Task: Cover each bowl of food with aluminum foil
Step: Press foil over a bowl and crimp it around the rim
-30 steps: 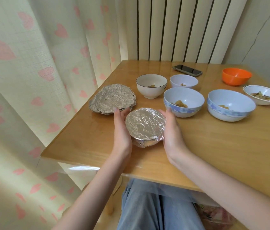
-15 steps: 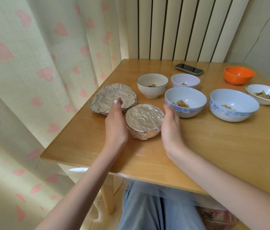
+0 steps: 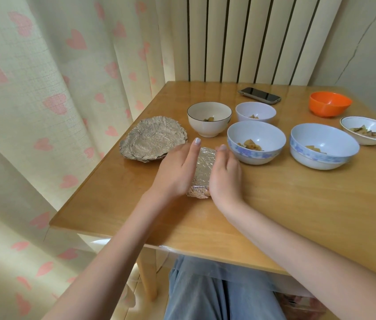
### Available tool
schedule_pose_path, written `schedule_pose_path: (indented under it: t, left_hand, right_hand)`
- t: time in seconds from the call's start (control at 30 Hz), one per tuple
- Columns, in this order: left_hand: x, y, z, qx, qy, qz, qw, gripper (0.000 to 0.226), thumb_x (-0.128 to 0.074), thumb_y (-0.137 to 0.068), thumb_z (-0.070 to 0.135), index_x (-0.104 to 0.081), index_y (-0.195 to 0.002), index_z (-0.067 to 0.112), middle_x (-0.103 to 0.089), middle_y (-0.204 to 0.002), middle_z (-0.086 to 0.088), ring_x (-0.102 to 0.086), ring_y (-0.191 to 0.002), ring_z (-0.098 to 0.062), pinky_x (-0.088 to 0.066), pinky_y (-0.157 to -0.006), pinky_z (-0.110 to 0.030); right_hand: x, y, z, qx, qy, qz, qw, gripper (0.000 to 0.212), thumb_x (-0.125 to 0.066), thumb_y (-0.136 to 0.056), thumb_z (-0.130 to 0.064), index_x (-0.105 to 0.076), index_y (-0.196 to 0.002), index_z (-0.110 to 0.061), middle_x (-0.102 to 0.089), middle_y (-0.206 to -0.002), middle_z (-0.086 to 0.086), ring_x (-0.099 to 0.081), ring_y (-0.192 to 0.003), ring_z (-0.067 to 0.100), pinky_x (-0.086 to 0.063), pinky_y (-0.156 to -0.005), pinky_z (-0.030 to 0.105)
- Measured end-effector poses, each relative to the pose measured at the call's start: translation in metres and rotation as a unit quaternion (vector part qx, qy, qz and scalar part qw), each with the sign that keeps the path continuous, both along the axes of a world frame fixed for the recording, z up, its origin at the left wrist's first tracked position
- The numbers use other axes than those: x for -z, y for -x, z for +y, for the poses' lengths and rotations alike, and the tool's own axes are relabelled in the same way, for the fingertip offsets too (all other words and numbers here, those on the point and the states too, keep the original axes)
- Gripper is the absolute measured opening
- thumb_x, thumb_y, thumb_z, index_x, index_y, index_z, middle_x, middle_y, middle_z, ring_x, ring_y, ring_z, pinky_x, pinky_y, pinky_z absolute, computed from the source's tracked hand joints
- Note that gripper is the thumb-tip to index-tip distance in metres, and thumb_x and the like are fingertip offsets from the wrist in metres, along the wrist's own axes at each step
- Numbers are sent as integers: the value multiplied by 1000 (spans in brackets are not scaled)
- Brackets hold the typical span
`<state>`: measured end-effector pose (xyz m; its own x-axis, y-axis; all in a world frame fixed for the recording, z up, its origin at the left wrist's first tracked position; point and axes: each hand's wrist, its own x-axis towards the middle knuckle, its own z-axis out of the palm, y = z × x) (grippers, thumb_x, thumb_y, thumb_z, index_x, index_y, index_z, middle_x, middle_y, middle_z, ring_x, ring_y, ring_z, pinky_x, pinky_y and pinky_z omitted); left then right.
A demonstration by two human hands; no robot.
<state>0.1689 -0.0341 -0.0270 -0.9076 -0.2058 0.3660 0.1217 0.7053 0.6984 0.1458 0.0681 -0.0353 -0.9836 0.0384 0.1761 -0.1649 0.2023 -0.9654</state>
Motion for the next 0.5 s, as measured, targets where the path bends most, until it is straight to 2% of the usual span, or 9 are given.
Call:
schedule_pose_path:
  t: [0.07, 0.17, 0.2, 0.27, 0.33, 0.37, 0.4, 0.47, 0.5]
  left_hand:
    - [3, -2, 3, -17, 14, 5, 1000, 69, -14, -101, 48, -63, -96, -1, -65, -96, -13, -54, -99, -28, -37, -84, -36]
    - [-1, -7, 9, -20, 7, -13, 1000, 49, -16, -106, 40, -48, -75, 21, -53, -76, 2, -52, -94, -31, -32, -83, -35]
    - [-3, -9, 8, -15, 0, -20, 1000, 45, -16, -106, 40, -49, -79, 25, -56, -79, 3, -53, -97, -32, -34, -90, -38]
    - [-5, -12, 1, -12, -28, -16, 999, 53, -15, -105, 45, -59, -120, 20, -66, -112, -12, -54, -116, -29, -32, -108, -41]
    - [-6, -12, -9, -4, -67, 2, 998, 62, -17, -102, 50, -45, -145, 15, -59, -132, -8, -53, -123, -10, -31, -108, -19]
    - [-7, -11, -12, 12, -83, 4, 997, 65, -18, -100, 52, -44, -145, 15, -58, -132, -3, -52, -121, -4, -31, -105, -13]
    - [-8, -9, -13, 33, -92, -3, 995, 68, -18, -97, 54, -46, -144, 15, -57, -135, 0, -51, -124, -4, -29, -109, -17]
    - [-8, -5, -10, 65, -78, -30, 994, 72, -16, -94, 58, -51, -140, 16, -56, -135, 5, -49, -125, -4, -22, -119, -34]
    - [-9, -4, -8, 70, -63, -36, 995, 72, -16, -94, 58, -56, -136, 16, -59, -127, 8, -51, -116, -1, -21, -118, -36]
  right_hand:
    - [-3, 2, 6, -31, -14, -9, 999, 41, -28, -104, -30, -60, -111, -6, -62, -109, 9, -51, -106, 22, -27, -76, 20]
    - [-6, 10, 16, -90, -42, -28, 995, 48, -25, -103, -39, -60, -116, -9, -61, -108, 4, -51, -106, 17, -33, -87, 24]
    - [-6, 13, 19, -100, -45, -40, 993, 51, -24, -102, -43, -59, -121, -12, -60, -115, 1, -51, -111, 15, -35, -95, 27]
    - [-4, 16, 26, -91, -17, -62, 994, 54, -25, -101, -48, -51, -135, -16, -53, -136, -3, -45, -127, 13, -33, -110, 34]
    - [-1, 11, 26, -60, 28, -65, 996, 50, -28, -101, -44, -47, -139, -17, -48, -143, -3, -41, -132, 12, -29, -113, 35]
    - [0, 6, 24, -49, 50, -61, 996, 48, -30, -101, -41, -47, -139, -17, -48, -142, -3, -41, -132, 11, -29, -113, 33]
    - [0, 2, 21, -45, 69, -55, 995, 45, -31, -102, -37, -47, -138, -16, -48, -141, -3, -41, -132, 10, -29, -113, 31]
    - [2, -3, 13, -50, 71, -40, 995, 42, -31, -102, -33, -48, -137, -16, -49, -141, -4, -41, -131, 10, -28, -111, 27]
    - [2, -3, 10, -50, 57, -34, 997, 42, -31, -103, -33, -49, -136, -17, -49, -140, -4, -41, -130, 10, -28, -109, 25]
